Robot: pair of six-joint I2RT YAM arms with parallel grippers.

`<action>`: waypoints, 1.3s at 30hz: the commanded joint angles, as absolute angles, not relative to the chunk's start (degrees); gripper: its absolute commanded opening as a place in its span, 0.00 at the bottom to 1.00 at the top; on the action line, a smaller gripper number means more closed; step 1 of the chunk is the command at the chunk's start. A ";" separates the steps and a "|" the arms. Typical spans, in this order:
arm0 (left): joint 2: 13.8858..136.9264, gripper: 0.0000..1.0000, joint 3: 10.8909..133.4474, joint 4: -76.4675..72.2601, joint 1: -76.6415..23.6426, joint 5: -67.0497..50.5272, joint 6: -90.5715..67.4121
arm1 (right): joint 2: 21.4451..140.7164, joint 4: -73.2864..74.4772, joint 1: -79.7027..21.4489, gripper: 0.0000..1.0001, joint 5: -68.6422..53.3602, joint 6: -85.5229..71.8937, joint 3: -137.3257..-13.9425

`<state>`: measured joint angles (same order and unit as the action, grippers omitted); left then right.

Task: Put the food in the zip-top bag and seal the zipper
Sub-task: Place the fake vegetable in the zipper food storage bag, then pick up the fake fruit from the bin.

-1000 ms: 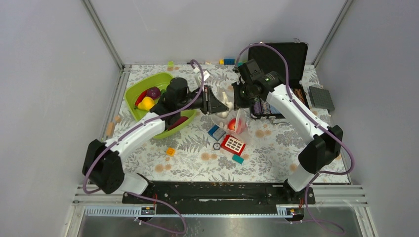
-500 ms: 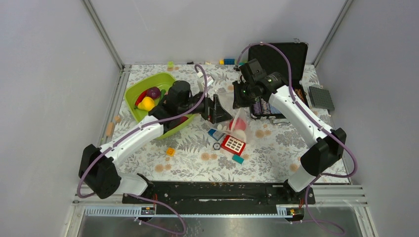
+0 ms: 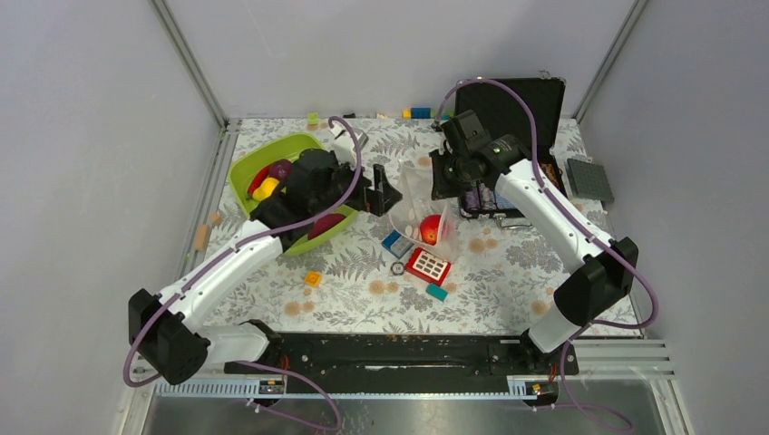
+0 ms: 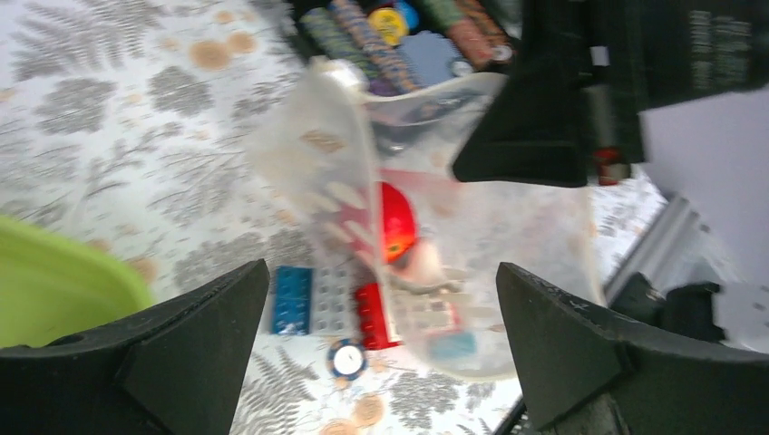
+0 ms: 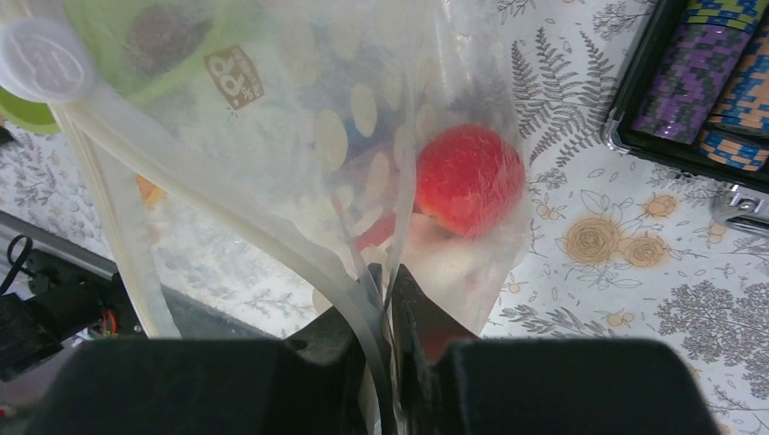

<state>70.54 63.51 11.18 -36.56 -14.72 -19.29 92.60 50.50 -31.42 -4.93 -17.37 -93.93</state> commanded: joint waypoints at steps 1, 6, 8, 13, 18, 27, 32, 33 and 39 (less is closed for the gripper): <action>69.45 0.99 63.36 11.88 -32.77 -4.97 -17.11 | 90.52 50.56 -31.02 0.15 -1.12 -15.66 -93.50; 71.50 0.99 60.75 11.17 -24.08 -5.25 -20.17 | 91.57 52.22 -30.92 0.15 3.01 -15.46 -94.49; 74.07 0.99 62.02 14.07 -22.07 -1.25 -20.83 | 92.52 53.86 -30.92 0.14 4.24 -15.68 -95.96; 83.54 0.99 66.63 20.86 -19.62 4.31 -20.55 | 93.64 54.55 -30.74 0.14 4.94 -15.82 -97.79; 89.56 0.99 66.60 24.26 -17.34 4.88 -22.44 | 94.39 55.19 -30.76 0.14 3.96 -16.21 -98.50; 93.59 0.98 61.23 15.56 -11.07 -10.04 -28.89 | 94.14 53.40 -30.68 0.14 2.75 -16.13 -95.84; 97.97 0.96 61.48 16.34 -11.23 -9.87 -27.88 | 94.36 52.42 -30.76 0.14 1.07 -16.85 -95.11; 98.26 0.96 61.05 16.78 -11.29 -8.03 -27.59 | 94.23 52.35 -30.76 0.14 1.18 -16.76 -95.14; 101.46 0.95 62.57 21.07 -12.46 -1.80 -25.77 | 94.69 52.32 -30.75 0.14 0.74 -16.59 -95.84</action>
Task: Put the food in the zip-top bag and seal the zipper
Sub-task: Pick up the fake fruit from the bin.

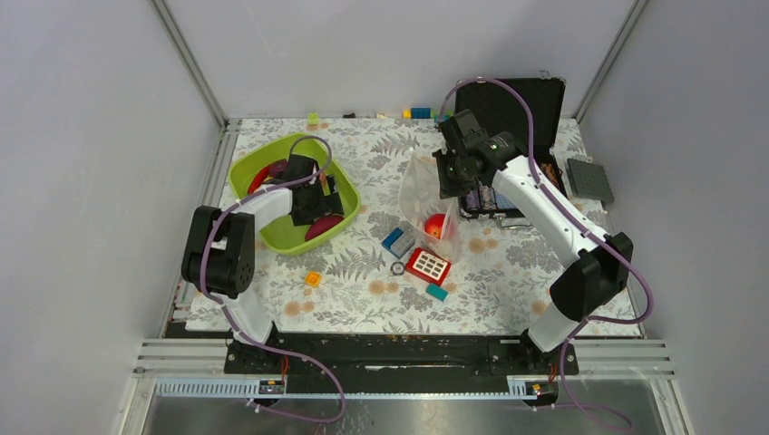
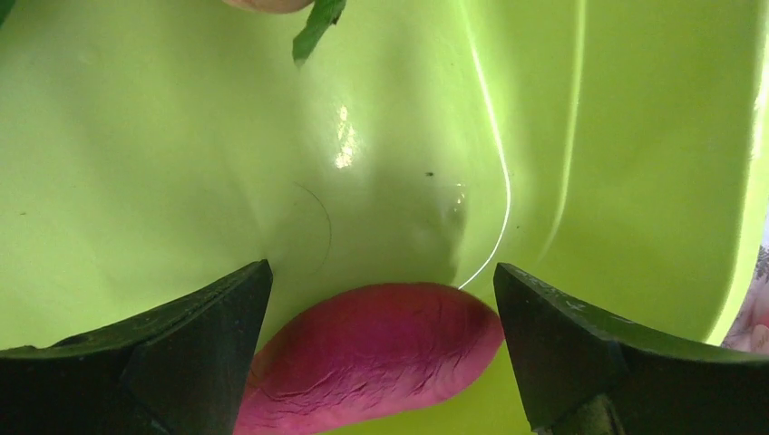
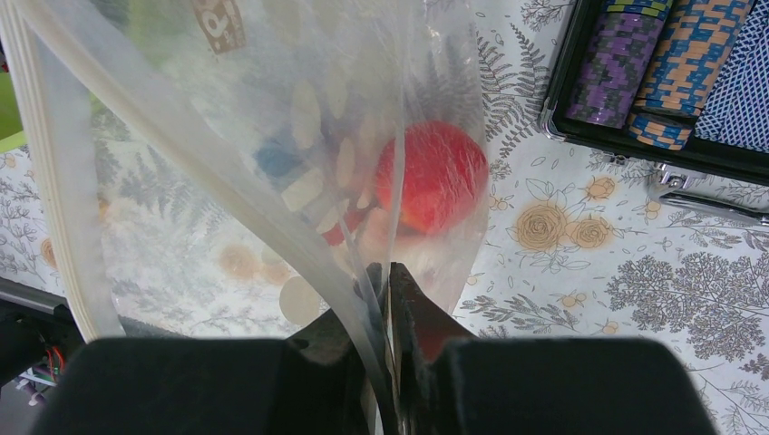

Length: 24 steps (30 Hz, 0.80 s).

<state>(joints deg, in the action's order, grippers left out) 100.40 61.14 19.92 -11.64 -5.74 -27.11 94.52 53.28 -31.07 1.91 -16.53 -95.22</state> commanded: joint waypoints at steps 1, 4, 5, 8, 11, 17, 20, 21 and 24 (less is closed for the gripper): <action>101.63 0.95 62.70 21.16 -13.08 -1.28 -25.45 | 94.84 52.30 -30.76 0.14 0.71 -16.63 -95.95; 102.43 0.95 64.47 23.37 -14.55 4.96 -25.34 | 94.88 52.36 -30.76 0.14 0.61 -16.80 -96.22; 102.64 0.95 64.85 24.26 -14.65 7.06 -25.65 | 94.89 52.34 -30.76 0.14 0.65 -16.84 -96.27; 103.38 0.95 66.17 26.25 -14.63 12.37 -27.15 | 94.68 52.36 -30.76 0.14 1.18 -16.63 -96.42; 103.43 0.94 67.14 27.72 -14.44 16.17 -29.08 | 94.50 52.31 -30.75 0.14 1.77 -16.43 -96.46; 101.46 0.95 69.10 29.11 -12.34 19.64 -32.15 | 94.57 52.30 -30.76 0.14 2.19 -16.10 -96.76; 99.54 0.96 69.10 28.03 -11.13 19.36 -32.45 | 94.58 52.31 -30.76 0.14 2.53 -16.00 -97.02; 99.11 0.96 69.15 27.70 -10.55 18.78 -32.37 | 94.62 52.36 -30.76 0.14 2.54 -15.85 -97.10; 98.62 0.96 69.56 26.25 -8.80 16.00 -32.08 | 94.59 52.10 -30.71 0.14 2.38 -15.63 -97.15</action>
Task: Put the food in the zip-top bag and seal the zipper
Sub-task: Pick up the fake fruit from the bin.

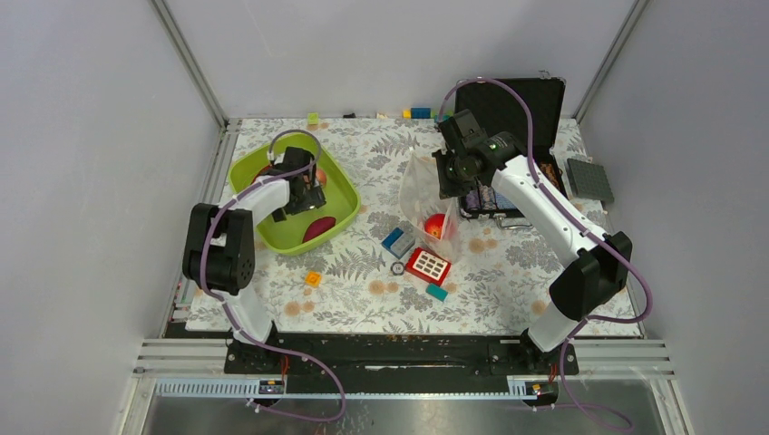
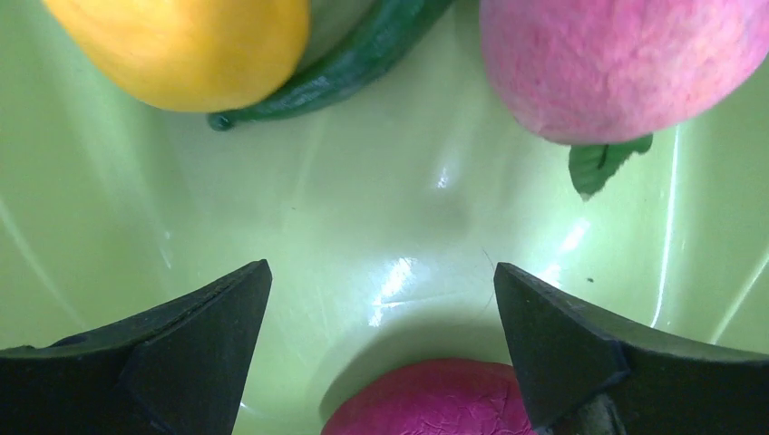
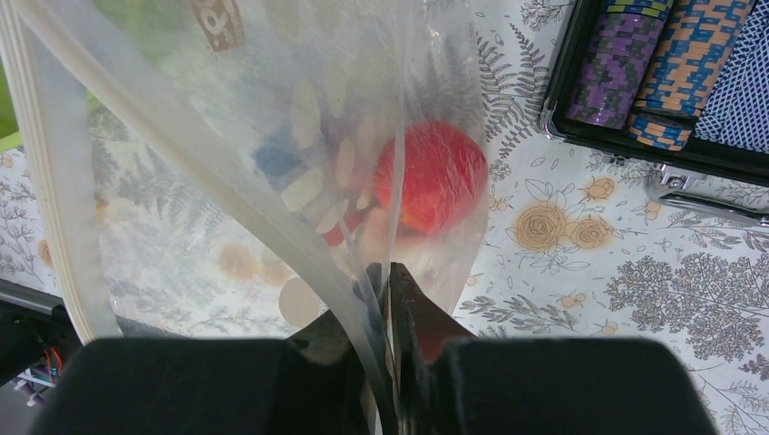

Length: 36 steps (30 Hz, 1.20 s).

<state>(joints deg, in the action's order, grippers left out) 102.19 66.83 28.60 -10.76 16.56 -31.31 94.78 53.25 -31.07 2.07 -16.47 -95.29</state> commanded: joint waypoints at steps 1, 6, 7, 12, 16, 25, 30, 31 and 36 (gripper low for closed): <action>98.74 0.96 69.77 25.89 -8.01 14.94 -32.00 | 94.50 51.77 -30.68 0.14 2.22 -15.60 -97.06; 99.57 0.96 71.32 23.90 -5.48 10.68 -31.67 | 94.41 51.20 -30.34 0.14 0.40 -14.76 -97.80; 99.58 0.96 71.67 23.08 -5.13 9.64 -31.23 | 94.49 51.17 -30.26 0.14 0.36 -14.49 -98.08; 101.05 0.97 75.83 21.23 -4.92 7.49 -28.39 | 94.65 50.93 -29.57 0.14 0.26 -13.50 -98.58; 102.52 0.97 78.96 19.92 -4.89 2.62 -26.62 | 94.33 50.35 -28.65 0.14 0.18 -13.35 -97.86; 111.94 0.98 88.96 24.29 -4.91 -3.09 -23.78 | 91.32 48.43 -26.57 0.14 0.18 -13.84 -94.60; 114.98 0.95 89.09 26.14 -4.91 -4.20 -24.25 | 90.11 47.71 -25.87 0.14 0.14 -13.59 -93.24; 115.42 0.94 88.97 26.59 -4.92 -3.95 -24.37 | 89.98 47.69 -25.72 0.14 0.24 -13.48 -93.03; 117.18 0.86 88.86 26.80 -4.92 -4.84 -25.68 | 89.80 47.65 -25.14 0.14 -1.51 -13.35 -92.75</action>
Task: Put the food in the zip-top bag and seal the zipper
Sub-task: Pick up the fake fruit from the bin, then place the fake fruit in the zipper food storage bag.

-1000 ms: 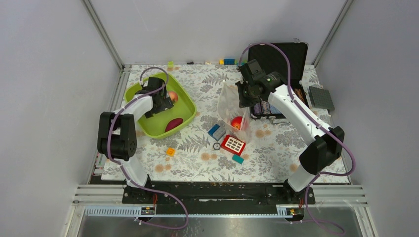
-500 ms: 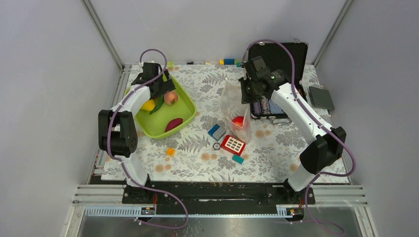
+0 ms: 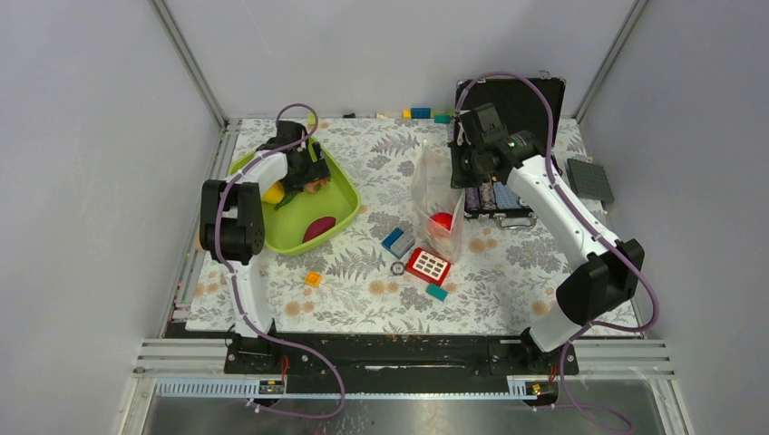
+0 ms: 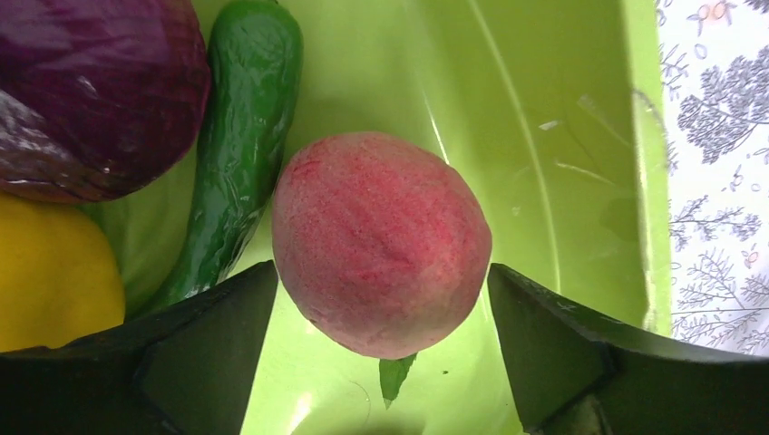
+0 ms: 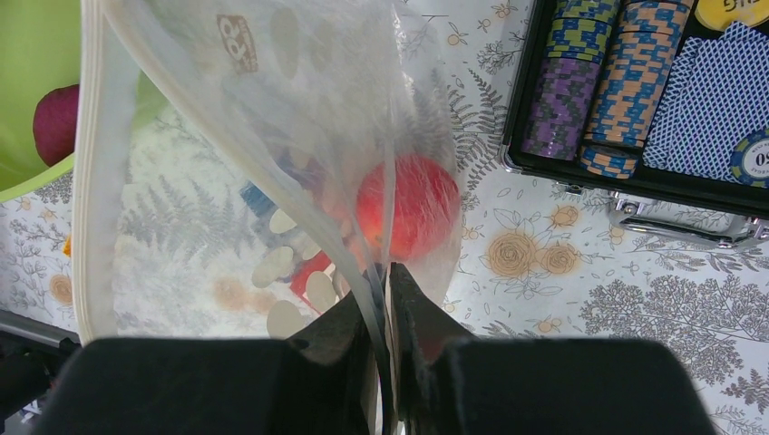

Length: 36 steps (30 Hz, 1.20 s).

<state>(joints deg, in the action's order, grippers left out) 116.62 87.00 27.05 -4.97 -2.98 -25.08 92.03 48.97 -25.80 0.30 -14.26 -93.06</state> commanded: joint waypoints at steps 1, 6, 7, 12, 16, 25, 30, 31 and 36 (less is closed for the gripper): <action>117.56 0.82 89.34 27.11 -4.92 -5.03 -25.89 | 89.82 47.65 -25.14 0.14 -1.66 -13.29 -92.77; 116.76 0.60 90.05 27.36 -4.96 -6.84 -26.11 | 89.45 47.66 -25.14 0.14 -2.24 -13.31 -92.73; 116.27 0.55 90.01 27.34 -4.96 -6.84 -26.03 | 89.34 47.65 -25.13 0.14 -2.34 -13.27 -92.60; 111.85 0.31 88.17 27.08 -5.09 -8.44 -25.58 | 88.78 47.62 -25.14 0.14 -3.48 -13.12 -91.96; 105.45 0.28 83.49 24.91 -5.51 -7.98 -27.03 | 87.42 46.60 -25.14 0.14 -4.55 -12.84 -90.54; 88.05 0.26 80.30 22.60 -10.41 -10.19 -30.07 | 84.12 44.66 -25.14 0.15 -8.99 -13.31 -87.17; 83.46 0.26 84.75 19.62 -22.27 -18.13 -26.13 | 83.51 43.56 -25.14 0.15 -12.60 -13.31 -86.51; 82.67 0.26 84.85 18.50 -24.81 -19.65 -25.04 | 83.43 43.59 -25.14 0.15 -12.79 -13.30 -86.56; 78.99 0.31 82.56 13.93 -35.09 -23.03 -18.46 | 82.62 43.57 -25.11 0.15 -13.29 -13.27 -86.19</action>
